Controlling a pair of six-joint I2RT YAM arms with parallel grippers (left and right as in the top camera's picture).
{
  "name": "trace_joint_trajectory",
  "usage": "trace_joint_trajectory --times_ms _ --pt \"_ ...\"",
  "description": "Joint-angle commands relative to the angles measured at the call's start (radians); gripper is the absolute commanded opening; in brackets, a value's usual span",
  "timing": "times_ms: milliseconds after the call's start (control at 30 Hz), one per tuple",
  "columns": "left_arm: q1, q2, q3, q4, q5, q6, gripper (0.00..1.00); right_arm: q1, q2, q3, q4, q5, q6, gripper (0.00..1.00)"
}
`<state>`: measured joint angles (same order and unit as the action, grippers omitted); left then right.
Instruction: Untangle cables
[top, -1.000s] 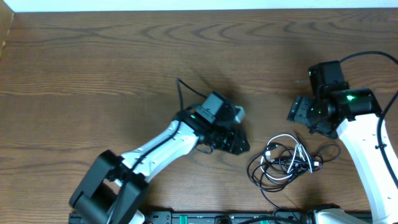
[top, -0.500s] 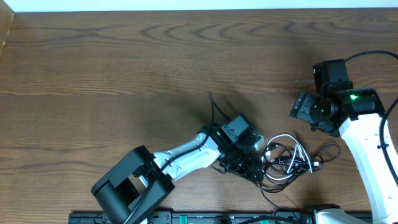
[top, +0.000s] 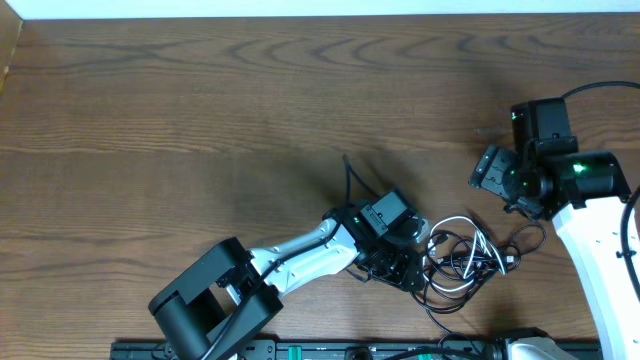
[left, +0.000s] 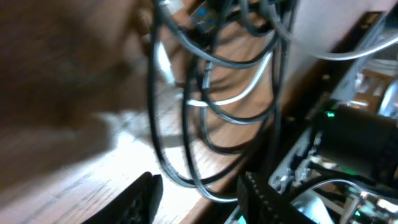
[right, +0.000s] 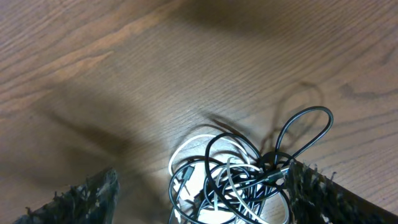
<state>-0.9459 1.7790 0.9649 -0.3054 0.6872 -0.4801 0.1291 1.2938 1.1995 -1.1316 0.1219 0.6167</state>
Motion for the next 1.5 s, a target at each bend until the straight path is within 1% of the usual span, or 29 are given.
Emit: trace_joint_trajectory --times_ms 0,100,233,300,1100,1467 --pt "-0.001 0.013 0.020 -0.011 -0.080 -0.062 0.49 -0.004 -0.022 0.012 0.003 0.014 -0.013 0.83" --pt "-0.003 0.013 0.019 -0.011 -0.113 -0.084 0.52 -0.004 -0.023 0.012 0.003 0.014 -0.012 0.83" --pt "-0.016 0.014 0.018 0.006 -0.113 -0.082 0.59 -0.004 -0.023 0.012 0.003 0.013 -0.012 0.83" --pt "-0.023 0.014 0.018 0.023 -0.113 -0.083 0.59 -0.004 -0.023 0.012 0.003 0.006 -0.012 0.83" --pt "-0.048 0.014 0.005 0.050 -0.114 -0.090 0.59 -0.004 -0.048 0.012 0.019 -0.002 -0.012 0.82" --pt "-0.081 0.015 0.003 0.050 -0.157 -0.097 0.58 -0.004 -0.055 0.012 0.022 -0.002 -0.011 0.82"
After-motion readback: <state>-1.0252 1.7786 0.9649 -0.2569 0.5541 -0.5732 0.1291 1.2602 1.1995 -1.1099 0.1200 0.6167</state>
